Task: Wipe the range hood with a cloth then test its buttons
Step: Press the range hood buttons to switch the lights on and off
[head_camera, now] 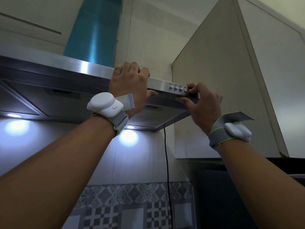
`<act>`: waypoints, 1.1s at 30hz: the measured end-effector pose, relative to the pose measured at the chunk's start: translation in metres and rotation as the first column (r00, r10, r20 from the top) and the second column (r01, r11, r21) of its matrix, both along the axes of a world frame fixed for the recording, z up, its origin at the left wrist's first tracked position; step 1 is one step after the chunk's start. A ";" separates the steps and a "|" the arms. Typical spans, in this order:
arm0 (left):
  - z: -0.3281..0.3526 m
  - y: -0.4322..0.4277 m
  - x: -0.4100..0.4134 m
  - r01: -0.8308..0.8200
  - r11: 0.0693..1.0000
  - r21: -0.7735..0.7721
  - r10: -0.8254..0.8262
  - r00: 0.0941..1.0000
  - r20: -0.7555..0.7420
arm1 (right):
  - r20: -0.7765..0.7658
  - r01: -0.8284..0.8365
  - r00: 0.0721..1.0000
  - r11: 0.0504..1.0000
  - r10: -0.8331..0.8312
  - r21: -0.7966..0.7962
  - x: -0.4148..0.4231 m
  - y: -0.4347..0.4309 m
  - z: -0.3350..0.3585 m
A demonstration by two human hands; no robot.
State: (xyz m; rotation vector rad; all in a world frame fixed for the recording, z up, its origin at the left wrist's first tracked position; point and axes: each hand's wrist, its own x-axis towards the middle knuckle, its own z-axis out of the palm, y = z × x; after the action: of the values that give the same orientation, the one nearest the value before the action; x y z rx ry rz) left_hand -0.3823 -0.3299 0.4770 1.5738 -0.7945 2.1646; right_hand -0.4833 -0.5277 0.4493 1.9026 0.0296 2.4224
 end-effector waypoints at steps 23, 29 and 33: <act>0.000 0.000 -0.001 0.011 1.000 0.005 -0.011 1.000 -0.010 | 0.009 -0.001 1.000 1.000 0.001 0.010 0.001 0.000 0.000; -0.001 -0.001 0.000 0.014 1.000 -0.013 -0.014 1.000 0.011 | 0.002 -0.006 1.000 1.000 0.006 0.008 0.001 -0.001 0.001; -0.001 0.000 -0.001 0.023 1.000 -0.008 -0.023 1.000 -0.003 | 0.006 -0.011 1.000 1.000 0.011 0.007 0.002 0.000 0.000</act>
State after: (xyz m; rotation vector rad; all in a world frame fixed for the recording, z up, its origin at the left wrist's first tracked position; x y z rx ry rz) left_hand -0.3828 -0.3301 0.4758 1.5558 -0.7981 2.1461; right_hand -0.4817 -0.5279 0.4495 1.9027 0.0310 2.4384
